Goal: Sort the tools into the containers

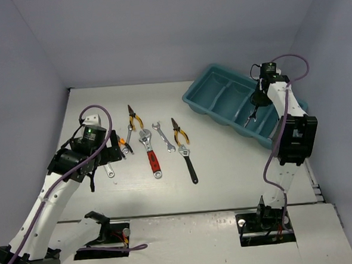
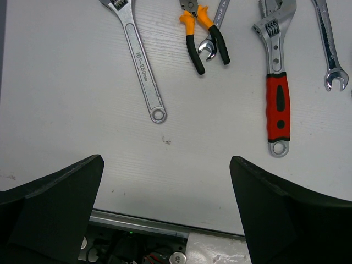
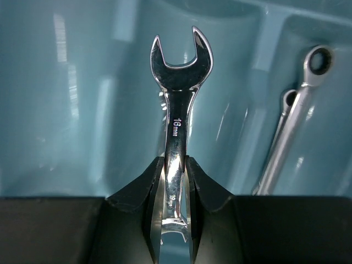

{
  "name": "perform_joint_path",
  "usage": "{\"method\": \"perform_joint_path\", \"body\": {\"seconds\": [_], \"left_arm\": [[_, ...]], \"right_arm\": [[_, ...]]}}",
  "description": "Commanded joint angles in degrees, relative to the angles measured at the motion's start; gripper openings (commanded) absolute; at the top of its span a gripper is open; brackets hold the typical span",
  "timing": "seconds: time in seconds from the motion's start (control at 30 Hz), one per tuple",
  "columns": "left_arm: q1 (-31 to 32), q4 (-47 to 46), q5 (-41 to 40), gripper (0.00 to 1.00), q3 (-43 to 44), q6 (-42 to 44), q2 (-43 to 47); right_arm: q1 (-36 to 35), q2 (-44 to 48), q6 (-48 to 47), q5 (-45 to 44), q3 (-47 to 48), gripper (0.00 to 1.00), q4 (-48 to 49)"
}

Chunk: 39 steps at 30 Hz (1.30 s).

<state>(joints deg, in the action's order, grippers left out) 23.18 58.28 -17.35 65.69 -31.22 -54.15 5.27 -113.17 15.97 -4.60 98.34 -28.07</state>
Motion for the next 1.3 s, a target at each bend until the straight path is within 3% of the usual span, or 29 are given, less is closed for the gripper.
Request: {"method": "perform_joint_path", "body": {"seconds": [0.0,0.1,0.3,0.43,0.57,0.63,0.87,1.03,1.27], "left_arm": [[-0.42,-0.79,0.55,0.97,0.83,-1.55,0.03],[-0.42,-0.86,0.36,0.97,0.93,-1.74,-0.2],[-0.42,-0.97,0.45,0.97,1.35,-1.48,-1.02],[-0.42,-1.12,0.65,0.97,1.7,-1.72,-1.52],[-0.42,-1.5,0.74,0.97,1.81,-1.65,-2.27],[-0.42,-1.68,0.93,0.97,1.91,-1.65,-2.65],[-0.42,-1.67,1.46,0.97,2.34,-1.29,-3.16],[-0.5,-1.5,2.06,0.97,1.94,-1.04,-2.14],[-0.5,-1.24,2.41,0.97,0.76,-0.77,0.34]], "right_arm": [[0.27,-3.54,1.63,2.11,1.77,0.0,2.12],[0.27,-4.55,2.04,1.49,1.43,0.05,3.14],[-0.23,-2.79,1.72,0.41,2.38,0.38,3.19],[-4.27,1.57,-0.16,-2.44,2.14,0.5,3.17],[-13.49,5.55,-4.49,-5.13,2.12,0.51,3.19],[-21.37,7.17,-6.73,-5.16,2.87,0.48,3.37],[-39.08,3.34,-15.49,1.08,6.89,0.45,3.28],[-44.25,-3.21,-17.91,4.17,9.24,0.46,3.28],[-46.12,-10.71,-18.42,6.35,11.7,0.47,3.37]]}}
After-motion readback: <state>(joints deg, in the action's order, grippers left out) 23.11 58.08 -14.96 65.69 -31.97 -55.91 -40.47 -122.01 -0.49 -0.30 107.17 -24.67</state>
